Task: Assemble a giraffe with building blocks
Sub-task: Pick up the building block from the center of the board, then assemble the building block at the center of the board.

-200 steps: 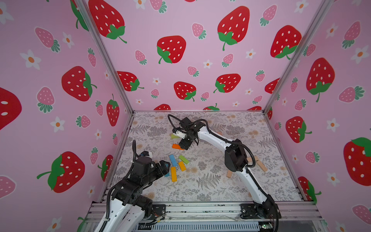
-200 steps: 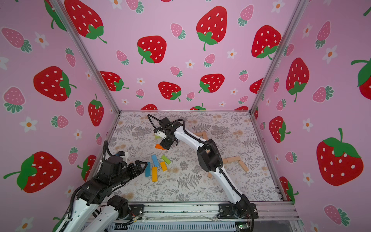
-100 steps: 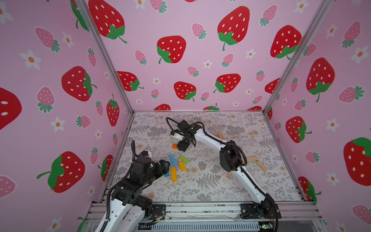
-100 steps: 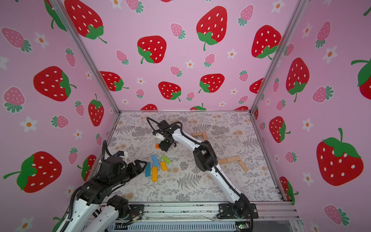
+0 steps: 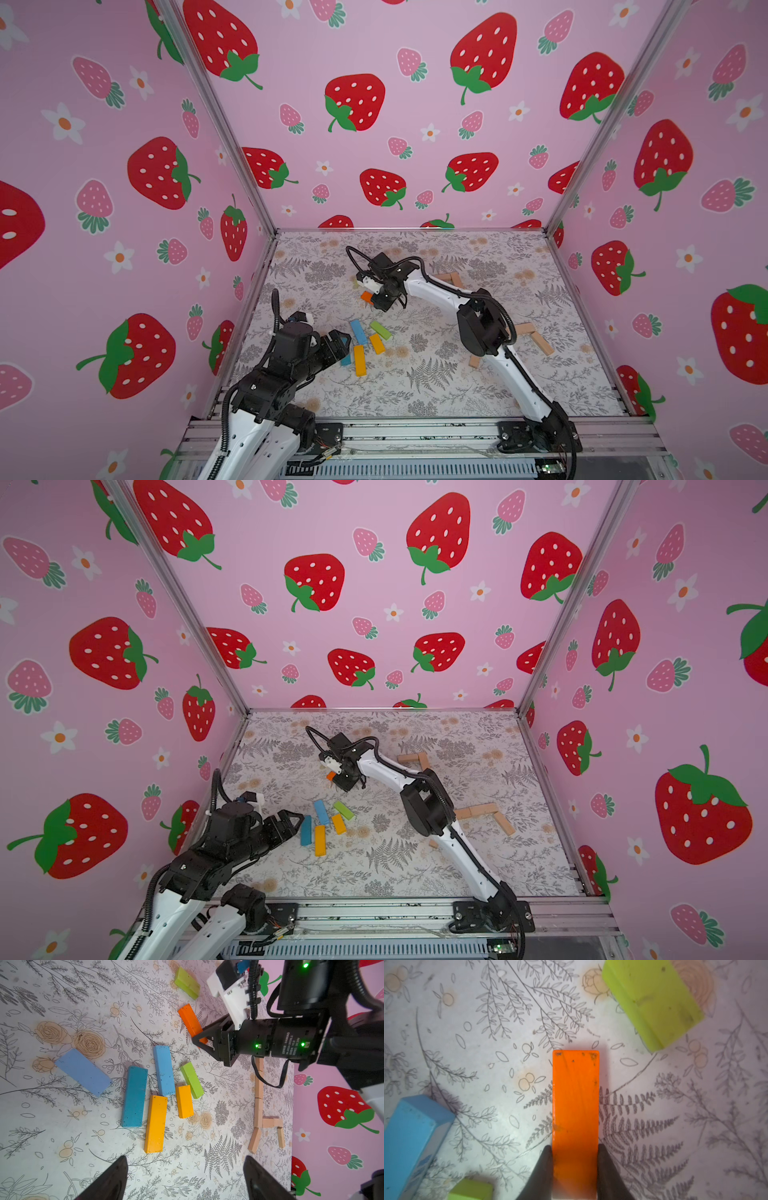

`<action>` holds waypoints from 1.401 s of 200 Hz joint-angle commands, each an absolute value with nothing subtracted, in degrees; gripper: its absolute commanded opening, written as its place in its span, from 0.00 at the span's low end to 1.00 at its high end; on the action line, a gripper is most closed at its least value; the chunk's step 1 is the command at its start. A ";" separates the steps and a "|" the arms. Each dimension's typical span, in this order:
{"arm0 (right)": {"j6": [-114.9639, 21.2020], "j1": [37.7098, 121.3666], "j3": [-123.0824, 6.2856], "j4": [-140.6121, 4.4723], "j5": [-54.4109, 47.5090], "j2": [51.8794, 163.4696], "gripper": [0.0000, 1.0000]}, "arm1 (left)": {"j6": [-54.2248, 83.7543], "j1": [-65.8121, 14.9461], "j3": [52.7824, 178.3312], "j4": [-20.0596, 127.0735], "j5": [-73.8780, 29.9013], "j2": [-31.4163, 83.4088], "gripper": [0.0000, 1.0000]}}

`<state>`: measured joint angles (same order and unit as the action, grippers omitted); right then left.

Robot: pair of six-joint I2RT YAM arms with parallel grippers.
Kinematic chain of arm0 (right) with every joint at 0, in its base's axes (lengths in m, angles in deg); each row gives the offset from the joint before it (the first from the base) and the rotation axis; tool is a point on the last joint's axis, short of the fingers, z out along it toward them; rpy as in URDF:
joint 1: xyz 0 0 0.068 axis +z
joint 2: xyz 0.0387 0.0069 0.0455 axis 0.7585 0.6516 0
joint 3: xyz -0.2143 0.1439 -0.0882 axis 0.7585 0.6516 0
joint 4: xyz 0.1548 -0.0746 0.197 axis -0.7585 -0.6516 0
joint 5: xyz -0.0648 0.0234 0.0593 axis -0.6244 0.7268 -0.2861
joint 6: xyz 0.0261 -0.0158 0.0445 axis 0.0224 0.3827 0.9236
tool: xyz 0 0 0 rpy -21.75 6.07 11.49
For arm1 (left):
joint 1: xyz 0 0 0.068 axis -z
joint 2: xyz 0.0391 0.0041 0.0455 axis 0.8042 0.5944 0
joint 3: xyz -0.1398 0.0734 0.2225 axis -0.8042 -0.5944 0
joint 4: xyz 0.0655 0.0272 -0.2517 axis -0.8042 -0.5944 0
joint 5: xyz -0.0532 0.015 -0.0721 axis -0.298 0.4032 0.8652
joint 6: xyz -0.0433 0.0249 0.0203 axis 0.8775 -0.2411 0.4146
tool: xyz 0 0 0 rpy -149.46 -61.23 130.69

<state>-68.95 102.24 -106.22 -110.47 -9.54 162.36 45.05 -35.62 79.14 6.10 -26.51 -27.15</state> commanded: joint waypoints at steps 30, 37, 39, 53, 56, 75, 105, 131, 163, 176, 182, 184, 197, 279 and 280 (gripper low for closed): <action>-59.93 103.09 -90.99 -102.43 -13.22 148.67 0.13 | 42.72 -36.65 82.61 6.03 -26.75 -26.28 0.88; -57.22 102.76 -91.01 -102.62 -14.31 148.39 0.12 | 42.57 -36.74 82.67 6.16 -26.75 -26.08 0.88; -56.29 102.66 -91.16 -102.73 -14.57 148.41 0.12 | 42.55 -36.79 82.70 6.23 -26.75 -26.02 0.88; -49.60 101.71 -93.09 -103.86 -16.53 149.22 0.13 | 42.50 -36.92 82.70 6.72 -26.75 -25.49 0.88; -48.08 101.45 -93.68 -104.24 -16.92 149.51 0.12 | 42.48 -36.92 82.66 6.82 -25.56 -25.38 0.88; -40.57 100.16 -98.03 -106.06 -17.56 152.44 0.12 | 42.80 -37.14 82.38 7.70 -24.40 -24.82 0.88; -33.36 99.28 -102.39 -107.49 -20.71 155.85 0.12 | 42.90 -37.27 82.09 8.28 -23.63 -24.65 0.88; -29.02 98.84 -105.66 -108.90 -21.90 158.74 0.11 | 42.51 -37.40 82.35 8.35 -23.71 -24.43 0.88; -26.29 98.99 -109.72 -109.44 -21.74 162.72 0.11 | 42.09 -37.56 82.35 8.71 -23.54 -23.86 0.88; -25.69 99.33 -111.50 -110.11 -21.62 164.20 0.11 | 41.94 -37.62 82.28 8.69 -23.58 -23.77 0.88; -25.39 99.50 -112.22 -110.23 -21.48 164.90 0.11 | 41.85 -37.63 82.27 8.71 -23.57 -23.77 0.88; -25.26 99.52 -112.37 -110.26 -21.40 165.10 0.11 | 41.84 -37.62 82.24 8.72 -23.54 -23.77 0.88; -24.53 99.85 -113.40 -110.42 -20.98 166.16 0.12 | 41.68 -37.71 82.27 8.88 -23.56 -23.64 0.88; -22.59 101.38 -115.04 -112.07 -21.21 168.26 0.33 | 41.41 -37.98 82.00 9.77 -22.90 -23.07 0.89; -22.60 101.42 -115.05 -112.08 -21.23 168.24 0.33 | 41.40 -38.02 82.00 9.73 -22.89 -23.07 0.89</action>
<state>-24.43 101.28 -113.98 -109.88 -20.55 166.84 42.21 -37.59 80.39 8.79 -23.17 -23.04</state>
